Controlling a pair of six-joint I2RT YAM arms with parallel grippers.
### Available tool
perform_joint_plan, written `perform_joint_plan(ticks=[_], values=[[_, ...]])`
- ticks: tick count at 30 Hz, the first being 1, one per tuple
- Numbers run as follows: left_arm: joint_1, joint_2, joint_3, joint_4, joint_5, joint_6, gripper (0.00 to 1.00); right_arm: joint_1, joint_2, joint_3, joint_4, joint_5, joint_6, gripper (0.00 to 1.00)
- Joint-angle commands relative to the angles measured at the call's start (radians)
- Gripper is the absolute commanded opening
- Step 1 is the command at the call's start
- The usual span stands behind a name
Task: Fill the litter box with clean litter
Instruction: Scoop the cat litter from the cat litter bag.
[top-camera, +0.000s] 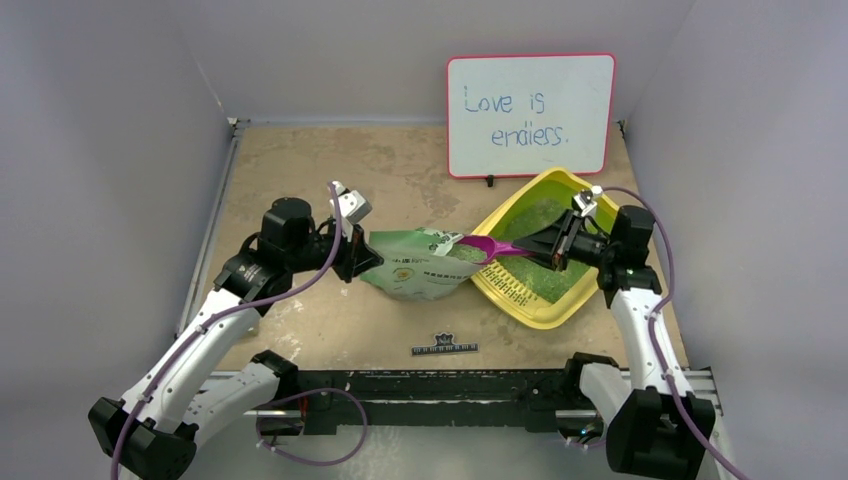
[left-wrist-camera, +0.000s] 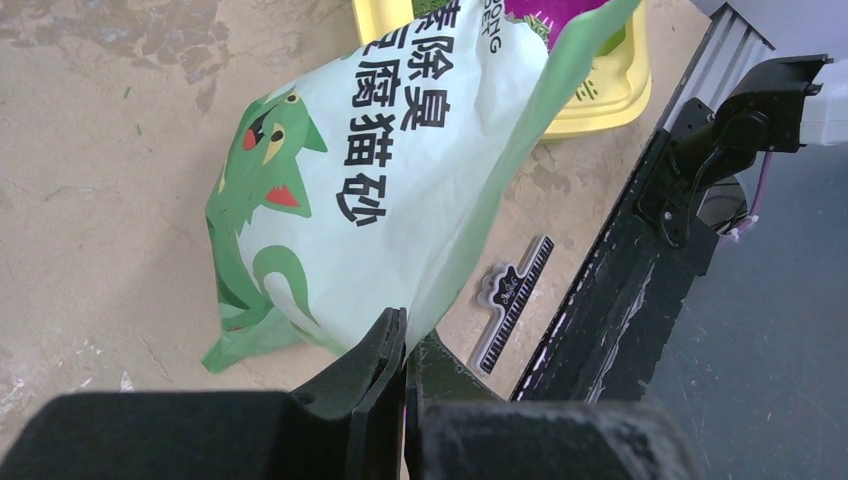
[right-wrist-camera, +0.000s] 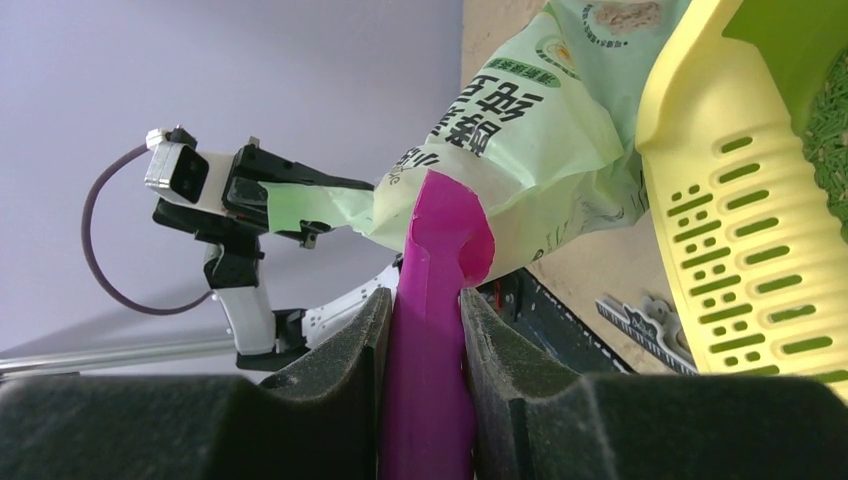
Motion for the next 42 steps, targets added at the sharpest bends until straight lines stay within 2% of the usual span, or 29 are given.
perform_joint_plan(ticks=[1,7,14,19,25,28,32,42], values=[[0.006,-0.022,0.071,0.095,-0.021,0.011,0.0,-0.03,-0.049,0.035,-0.081,-0.053,-0.02,0.0],[0.006,-0.014,0.1,0.137,-0.065,-0.022,0.0,-0.038,-0.114,0.09,-0.239,0.069,-0.066,0.0],[0.006,0.011,0.123,0.149,-0.162,-0.085,0.0,-0.074,-0.131,0.062,-0.224,0.086,-0.025,0.0],[0.006,0.051,0.121,0.184,-0.11,-0.111,0.0,-0.139,-0.098,0.041,-0.182,0.0,-0.002,0.0],[0.006,0.094,0.128,0.187,-0.023,-0.053,0.0,-0.189,-0.014,0.056,-0.119,-0.075,0.008,0.0],[0.007,0.13,0.159,0.179,-0.072,-0.052,0.0,-0.206,0.048,0.106,-0.189,-0.105,-0.078,0.0],[0.008,0.184,0.195,0.197,-0.142,-0.087,0.0,-0.264,0.106,0.118,-0.177,-0.184,-0.101,0.0],[0.008,0.248,0.226,0.265,-0.108,-0.115,0.0,-0.29,0.128,0.101,-0.148,-0.203,-0.135,0.0]])
